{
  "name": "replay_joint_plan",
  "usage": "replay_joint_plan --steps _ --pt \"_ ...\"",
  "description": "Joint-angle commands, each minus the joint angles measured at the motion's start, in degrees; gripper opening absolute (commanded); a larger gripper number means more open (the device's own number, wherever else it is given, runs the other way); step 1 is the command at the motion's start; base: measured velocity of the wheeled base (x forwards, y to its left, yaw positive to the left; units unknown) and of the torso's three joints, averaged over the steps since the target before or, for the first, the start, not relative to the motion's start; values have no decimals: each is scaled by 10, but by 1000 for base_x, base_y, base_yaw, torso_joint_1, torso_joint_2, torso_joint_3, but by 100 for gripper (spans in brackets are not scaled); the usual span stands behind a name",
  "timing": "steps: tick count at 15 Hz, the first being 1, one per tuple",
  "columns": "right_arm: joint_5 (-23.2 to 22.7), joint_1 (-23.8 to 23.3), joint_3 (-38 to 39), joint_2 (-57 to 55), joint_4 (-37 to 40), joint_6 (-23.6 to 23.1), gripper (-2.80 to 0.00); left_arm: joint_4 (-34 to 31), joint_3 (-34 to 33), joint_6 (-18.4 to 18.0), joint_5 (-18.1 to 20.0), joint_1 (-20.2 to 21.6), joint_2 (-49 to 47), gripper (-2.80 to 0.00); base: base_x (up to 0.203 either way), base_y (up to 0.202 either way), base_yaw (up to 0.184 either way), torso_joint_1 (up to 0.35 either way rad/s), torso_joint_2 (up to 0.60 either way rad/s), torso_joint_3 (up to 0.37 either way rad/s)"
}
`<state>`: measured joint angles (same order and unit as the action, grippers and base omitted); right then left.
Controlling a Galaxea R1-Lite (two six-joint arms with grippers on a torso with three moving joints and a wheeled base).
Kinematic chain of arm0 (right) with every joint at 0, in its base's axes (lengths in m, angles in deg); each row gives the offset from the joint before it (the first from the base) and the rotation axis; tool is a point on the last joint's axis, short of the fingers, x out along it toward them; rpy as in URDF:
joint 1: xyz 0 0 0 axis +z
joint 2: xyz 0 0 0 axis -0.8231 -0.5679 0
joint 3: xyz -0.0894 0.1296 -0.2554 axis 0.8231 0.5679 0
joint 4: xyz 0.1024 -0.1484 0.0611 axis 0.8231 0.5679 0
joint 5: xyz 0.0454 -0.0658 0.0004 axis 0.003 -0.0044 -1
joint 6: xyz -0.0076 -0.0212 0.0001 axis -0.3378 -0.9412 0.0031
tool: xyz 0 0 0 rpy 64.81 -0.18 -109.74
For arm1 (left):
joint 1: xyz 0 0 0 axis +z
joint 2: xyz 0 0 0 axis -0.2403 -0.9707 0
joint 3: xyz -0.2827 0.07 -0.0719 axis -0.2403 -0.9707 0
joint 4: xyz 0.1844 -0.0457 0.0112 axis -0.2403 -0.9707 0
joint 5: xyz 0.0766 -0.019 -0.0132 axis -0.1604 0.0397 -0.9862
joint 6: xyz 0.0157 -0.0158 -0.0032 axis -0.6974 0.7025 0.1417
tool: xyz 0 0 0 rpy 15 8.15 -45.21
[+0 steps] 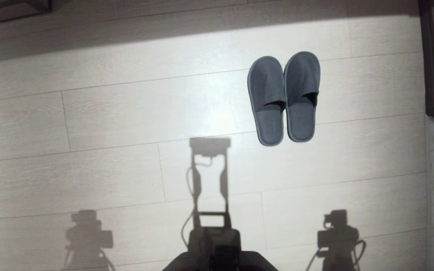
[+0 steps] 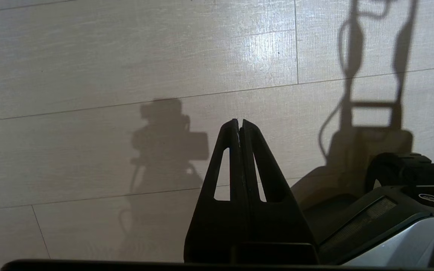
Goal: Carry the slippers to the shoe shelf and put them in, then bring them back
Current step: Pick up the slippers on the floor
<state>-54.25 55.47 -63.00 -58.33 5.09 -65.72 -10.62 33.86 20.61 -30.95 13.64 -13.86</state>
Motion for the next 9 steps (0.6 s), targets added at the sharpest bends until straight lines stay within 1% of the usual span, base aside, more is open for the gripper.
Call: replay_joint_plan --steps 1,9 --pt "0 0 0 0 0 0 -280 0 -1 0 0 0 0 -280 0 0 0 0 2 -199" --pt "0 0 0 0 0 -1 -280 0 -1 0 0 0 0 -280 0 0 0 3 2 -200"
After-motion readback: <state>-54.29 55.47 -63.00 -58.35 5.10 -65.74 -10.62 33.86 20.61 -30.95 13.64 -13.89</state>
